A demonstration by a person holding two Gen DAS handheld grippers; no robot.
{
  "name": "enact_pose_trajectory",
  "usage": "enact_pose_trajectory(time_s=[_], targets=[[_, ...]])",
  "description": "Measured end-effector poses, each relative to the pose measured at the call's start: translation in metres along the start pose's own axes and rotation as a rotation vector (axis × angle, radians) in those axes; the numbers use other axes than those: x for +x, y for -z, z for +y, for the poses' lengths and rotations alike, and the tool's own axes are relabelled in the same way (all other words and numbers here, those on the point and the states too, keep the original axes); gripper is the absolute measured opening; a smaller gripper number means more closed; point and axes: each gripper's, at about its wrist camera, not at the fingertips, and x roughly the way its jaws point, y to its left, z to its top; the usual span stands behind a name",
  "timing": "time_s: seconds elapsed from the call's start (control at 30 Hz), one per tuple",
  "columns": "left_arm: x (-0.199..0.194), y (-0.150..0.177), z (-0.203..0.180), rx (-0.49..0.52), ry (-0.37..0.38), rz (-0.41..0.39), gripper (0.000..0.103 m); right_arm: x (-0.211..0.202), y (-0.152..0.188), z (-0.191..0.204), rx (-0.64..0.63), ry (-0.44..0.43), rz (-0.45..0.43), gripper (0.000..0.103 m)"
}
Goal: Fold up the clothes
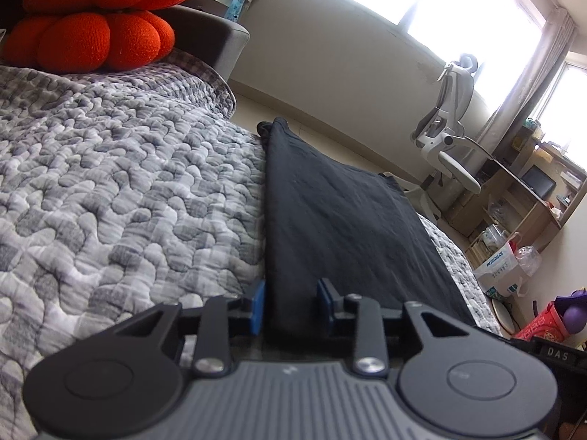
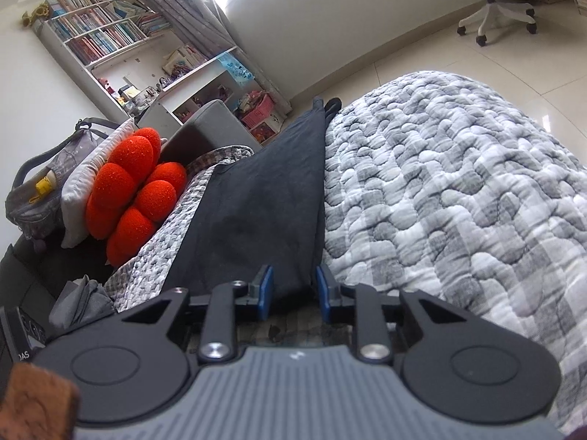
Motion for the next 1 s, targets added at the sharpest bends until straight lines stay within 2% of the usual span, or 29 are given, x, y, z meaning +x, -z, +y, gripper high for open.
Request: enact_pose_trajectory(time_s=[0.1,0.4,0.47,0.57,0.6,0.7,0.83,0.9,1.0], targets=[[-0.001,0.003,-0.005,0.034,-0.018,-0.014,0.031,0.002,0.001,0.002,-0.024,0.011,-0.005,0.024],[-0.003,0.008,-0.009,0.072,-0.029,-0.04,0.031,0.006,0.011,0.02,-0.163,0.073,-0.025,0.026],[-0.003,0.008,-0.01,0.077,-0.034,-0.042,0.028,0.007,0.012,0.022,-0.174,0.091,-0.026,0.023],[-0.003,0.009,-0.012,0.083,-0.041,-0.04,0.02,0.009,0.011,0.024,-0.169,0.107,-0.029,0.012],[-0.003,0.009,-0.012,0.081,-0.041,-0.036,0.011,0.009,0.011,0.024,-0.163,0.106,-0.029,0.01],[-0.004,0.008,-0.011,0.083,-0.037,-0.023,0.005,0.004,0.008,0.022,-0.135,0.075,-0.03,0.008],[-0.011,0.002,-0.006,0.07,0.012,0.034,0.004,-0.013,0.003,0.019,-0.085,0.019,-0.038,0.007],[-0.02,0.001,0.0,0.038,0.051,0.063,0.004,-0.024,0.003,0.021,-0.084,-0.001,-0.034,0.007],[-0.038,0.007,0.002,0.043,0.091,0.086,0.003,-0.044,0.012,0.025,-0.099,-0.024,-0.018,0.007]])
